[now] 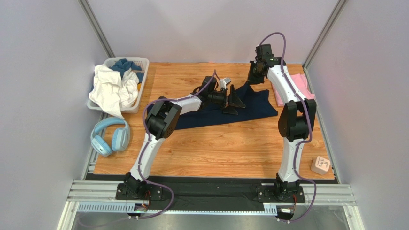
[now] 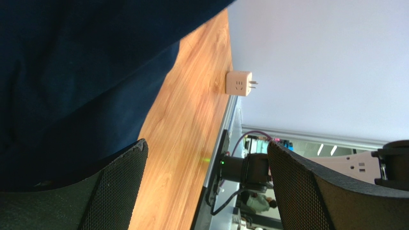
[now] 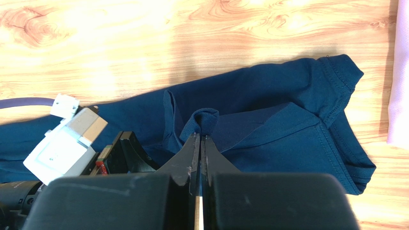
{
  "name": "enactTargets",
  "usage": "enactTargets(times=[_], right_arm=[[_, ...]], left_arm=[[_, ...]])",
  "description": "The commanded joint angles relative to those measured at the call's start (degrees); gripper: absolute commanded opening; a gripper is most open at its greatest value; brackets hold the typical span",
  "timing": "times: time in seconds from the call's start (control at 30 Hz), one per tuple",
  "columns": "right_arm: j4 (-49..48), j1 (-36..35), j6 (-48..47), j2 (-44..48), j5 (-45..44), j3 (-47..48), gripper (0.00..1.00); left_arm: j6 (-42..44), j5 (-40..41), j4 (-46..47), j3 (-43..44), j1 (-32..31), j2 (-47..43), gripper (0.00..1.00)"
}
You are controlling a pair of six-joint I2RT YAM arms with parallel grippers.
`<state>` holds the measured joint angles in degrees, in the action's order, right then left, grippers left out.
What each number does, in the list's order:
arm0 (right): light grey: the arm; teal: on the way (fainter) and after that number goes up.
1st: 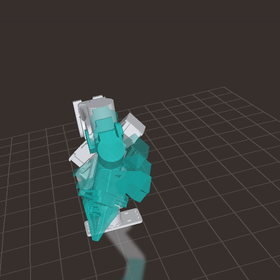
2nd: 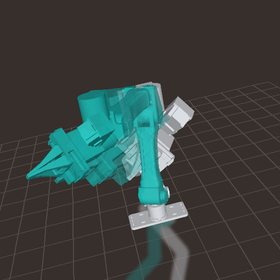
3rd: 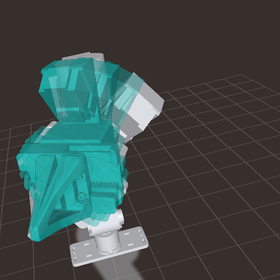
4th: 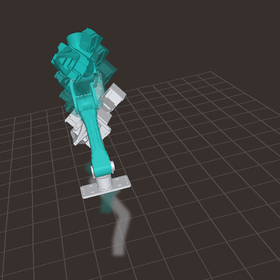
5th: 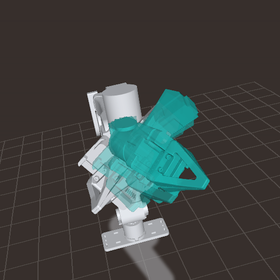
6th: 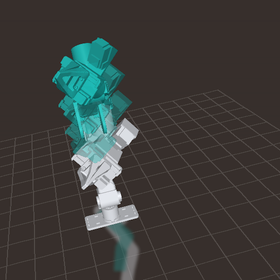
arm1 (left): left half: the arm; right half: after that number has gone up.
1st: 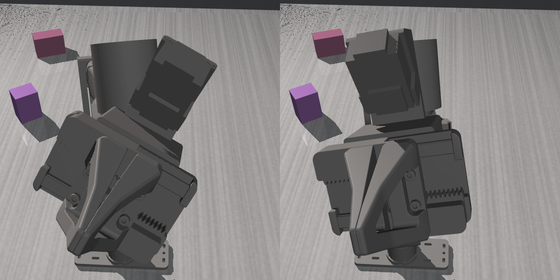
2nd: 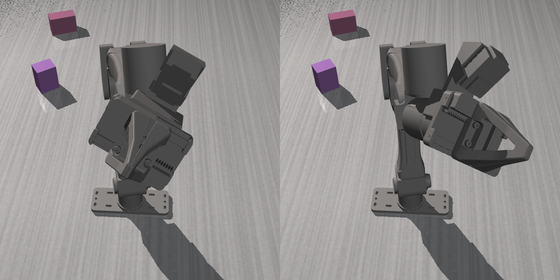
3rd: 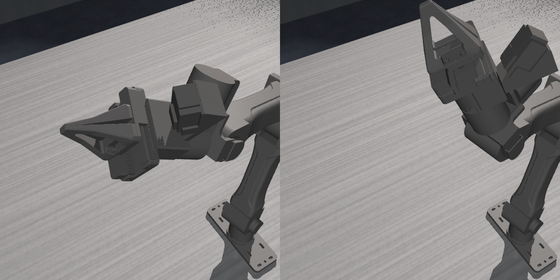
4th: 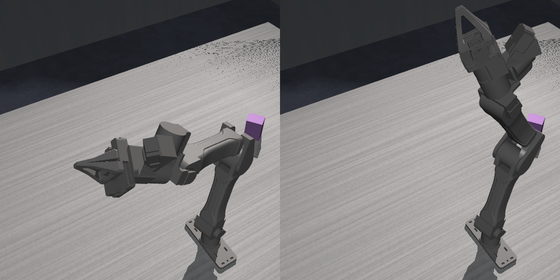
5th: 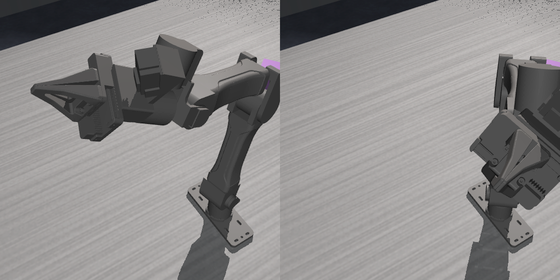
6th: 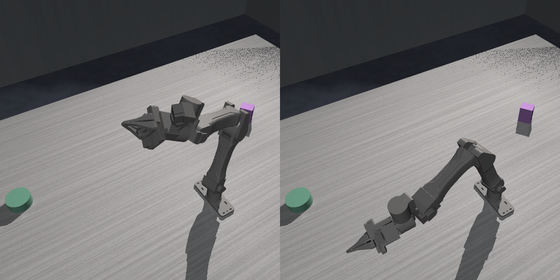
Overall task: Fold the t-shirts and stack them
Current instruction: Fold the other side of the tshirt into a rectangle
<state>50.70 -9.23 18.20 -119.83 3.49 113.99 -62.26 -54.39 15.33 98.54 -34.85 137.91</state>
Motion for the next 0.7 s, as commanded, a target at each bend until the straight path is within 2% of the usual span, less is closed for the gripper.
enactTargets(times=[0.0, 0.3, 0.67], right_arm=[[-0.6, -0.3, -0.3, 0.9, -0.6, 0.5, 0.0], [-1.6, -0.5, 0.1, 2.9, 0.0, -2.5, 0.0], [-0.7, -0.8, -0.2, 2.3, -0.6, 0.2, 0.0]], left_arm=[[3.4, 2.4, -2.6, 3.1, 0.1, -0.8, 1.0], [10.1, 6.6, -9.6, 9.6, -0.5, 2.2, 1.0], [10.7, 6.1, -10.3, 9.1, -0.4, 3.4, 1.0]])
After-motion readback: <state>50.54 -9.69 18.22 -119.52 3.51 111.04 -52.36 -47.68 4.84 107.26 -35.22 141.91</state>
